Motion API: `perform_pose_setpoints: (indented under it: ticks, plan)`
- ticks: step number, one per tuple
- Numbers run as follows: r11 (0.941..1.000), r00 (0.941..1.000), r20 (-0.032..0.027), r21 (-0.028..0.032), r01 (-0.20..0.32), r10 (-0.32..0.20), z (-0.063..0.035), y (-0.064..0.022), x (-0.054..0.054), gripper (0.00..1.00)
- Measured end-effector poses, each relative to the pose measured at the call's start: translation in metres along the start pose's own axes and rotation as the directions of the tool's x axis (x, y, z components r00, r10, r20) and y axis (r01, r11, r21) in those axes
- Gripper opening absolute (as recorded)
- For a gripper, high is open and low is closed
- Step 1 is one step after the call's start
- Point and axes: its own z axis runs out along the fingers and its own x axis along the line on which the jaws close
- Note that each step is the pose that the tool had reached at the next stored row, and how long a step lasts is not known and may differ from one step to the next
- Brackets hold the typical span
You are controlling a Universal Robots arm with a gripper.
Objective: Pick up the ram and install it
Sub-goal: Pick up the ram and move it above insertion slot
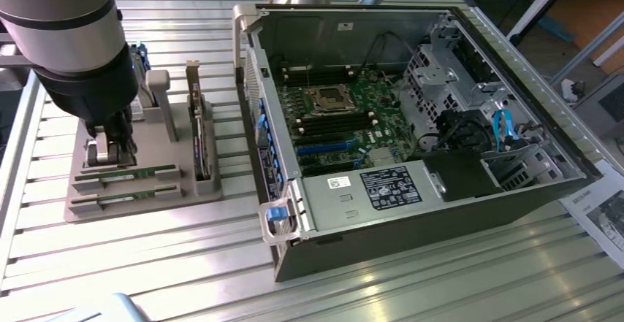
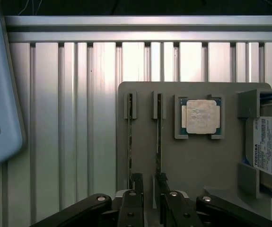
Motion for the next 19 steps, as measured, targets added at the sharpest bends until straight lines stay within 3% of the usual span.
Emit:
perform_pose_setpoints:
  ticks: [19]
  plan:
    - [1.0, 1.0, -0.0001, 0.0, 0.0, 0.0, 0.0011, 0.0002, 0.011, 0.25]
